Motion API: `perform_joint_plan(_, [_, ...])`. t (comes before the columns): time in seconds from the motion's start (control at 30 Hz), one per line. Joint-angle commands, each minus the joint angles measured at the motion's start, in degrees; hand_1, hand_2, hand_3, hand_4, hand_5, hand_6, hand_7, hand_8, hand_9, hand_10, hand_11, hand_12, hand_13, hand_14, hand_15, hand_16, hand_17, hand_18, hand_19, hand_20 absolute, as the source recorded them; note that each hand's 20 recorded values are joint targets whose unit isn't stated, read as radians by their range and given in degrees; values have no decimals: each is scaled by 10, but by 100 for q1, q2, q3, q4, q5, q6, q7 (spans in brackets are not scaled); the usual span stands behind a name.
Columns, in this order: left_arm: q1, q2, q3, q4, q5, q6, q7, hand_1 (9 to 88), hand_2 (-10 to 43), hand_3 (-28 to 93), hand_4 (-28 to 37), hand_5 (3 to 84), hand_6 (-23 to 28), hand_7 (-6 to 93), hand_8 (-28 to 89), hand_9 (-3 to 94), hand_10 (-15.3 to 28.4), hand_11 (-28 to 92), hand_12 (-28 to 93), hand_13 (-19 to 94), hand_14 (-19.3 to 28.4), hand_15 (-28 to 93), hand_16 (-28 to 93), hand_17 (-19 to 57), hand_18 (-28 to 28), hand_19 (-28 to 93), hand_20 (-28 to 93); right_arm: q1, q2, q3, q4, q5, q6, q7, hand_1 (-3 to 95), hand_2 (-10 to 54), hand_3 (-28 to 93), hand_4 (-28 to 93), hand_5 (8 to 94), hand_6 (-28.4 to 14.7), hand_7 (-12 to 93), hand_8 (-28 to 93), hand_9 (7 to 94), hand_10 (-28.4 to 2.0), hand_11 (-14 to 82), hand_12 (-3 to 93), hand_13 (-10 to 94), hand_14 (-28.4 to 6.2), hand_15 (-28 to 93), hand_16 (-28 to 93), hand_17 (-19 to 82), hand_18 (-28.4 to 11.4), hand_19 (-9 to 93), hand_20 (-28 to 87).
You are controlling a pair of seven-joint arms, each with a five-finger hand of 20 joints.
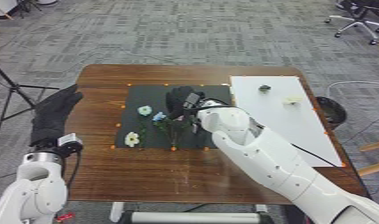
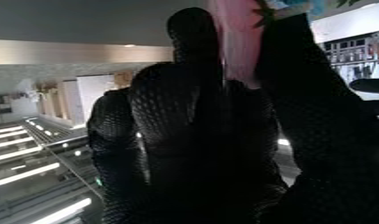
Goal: Arrange flowers
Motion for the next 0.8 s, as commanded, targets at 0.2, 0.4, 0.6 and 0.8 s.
perform_joint_plan(0.2, [241,-80,-230,-54,11,-221,-22,248,13,700,-244,485,38,142,-75,493,137,190,116,354,151,101,9,51,106,52,148,211,142,108,-277,90,-322,89,379,-95,658,-154,645,6,194,-92,725,-117,141,179,737,-84,619,366,321,-237,734,627])
perform_joint_plan(0.4, [279,-28,-248,-103,14,-178,-44,248,13,699,-243,485,38,142,-75,493,135,189,116,353,151,100,9,51,105,51,148,769,584,258,-782,418,-1267,-296,305,-95,657,-148,586,-7,164,-89,645,-130,103,177,690,-111,595,348,280,-244,696,621])
perform_joint_plan(0.6, [145,18,-123,-36,21,-105,-83,248,13,699,-243,485,38,141,-75,493,135,189,115,353,151,100,9,50,106,51,148,1121,1266,459,-890,263,-1590,-604,253,-95,659,-140,513,-12,118,-66,522,-140,70,173,559,-147,200,307,257,-210,400,445])
perform_joint_plan(0.8, [366,-73,-262,-158,5,-122,-8,247,11,701,-242,484,38,143,-75,493,136,191,116,352,151,101,11,49,106,54,149,839,1878,887,-482,85,-808,-405,220,-95,657,-155,454,-18,108,-63,442,-147,54,169,408,-169,116,267,237,-203,236,362])
